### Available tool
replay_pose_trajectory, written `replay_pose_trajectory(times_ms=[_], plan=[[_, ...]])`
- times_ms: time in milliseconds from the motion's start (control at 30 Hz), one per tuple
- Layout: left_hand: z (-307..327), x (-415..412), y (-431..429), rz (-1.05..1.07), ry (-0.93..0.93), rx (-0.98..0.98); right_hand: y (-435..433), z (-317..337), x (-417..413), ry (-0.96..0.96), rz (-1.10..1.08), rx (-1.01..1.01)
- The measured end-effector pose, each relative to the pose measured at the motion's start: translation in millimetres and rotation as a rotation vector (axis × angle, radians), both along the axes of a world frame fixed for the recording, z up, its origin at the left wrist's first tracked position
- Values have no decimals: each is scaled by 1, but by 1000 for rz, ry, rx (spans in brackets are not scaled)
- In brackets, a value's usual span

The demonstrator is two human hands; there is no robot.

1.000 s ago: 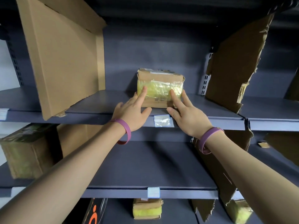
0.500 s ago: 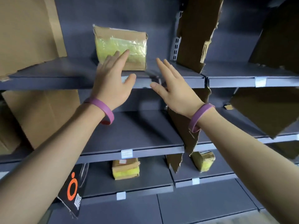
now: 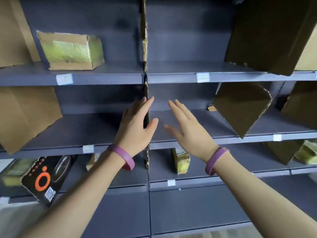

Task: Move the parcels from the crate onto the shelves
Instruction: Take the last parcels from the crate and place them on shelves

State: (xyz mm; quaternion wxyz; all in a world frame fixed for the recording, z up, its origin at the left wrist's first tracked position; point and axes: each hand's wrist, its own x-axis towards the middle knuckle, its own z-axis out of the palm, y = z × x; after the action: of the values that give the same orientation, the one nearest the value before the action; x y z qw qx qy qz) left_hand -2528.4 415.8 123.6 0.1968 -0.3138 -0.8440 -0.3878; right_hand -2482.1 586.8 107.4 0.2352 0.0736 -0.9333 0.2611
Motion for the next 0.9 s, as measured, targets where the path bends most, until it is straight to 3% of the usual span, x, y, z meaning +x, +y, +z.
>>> replay_pose_trajectory(times_ms=[400, 900], plan=[[-103, 53, 89, -47, -296, -233, 85, -97, 45, -244, -27, -69], [-233, -42, 152, -27, -603, -354, 134, -233, -35, -676, -76, 48]])
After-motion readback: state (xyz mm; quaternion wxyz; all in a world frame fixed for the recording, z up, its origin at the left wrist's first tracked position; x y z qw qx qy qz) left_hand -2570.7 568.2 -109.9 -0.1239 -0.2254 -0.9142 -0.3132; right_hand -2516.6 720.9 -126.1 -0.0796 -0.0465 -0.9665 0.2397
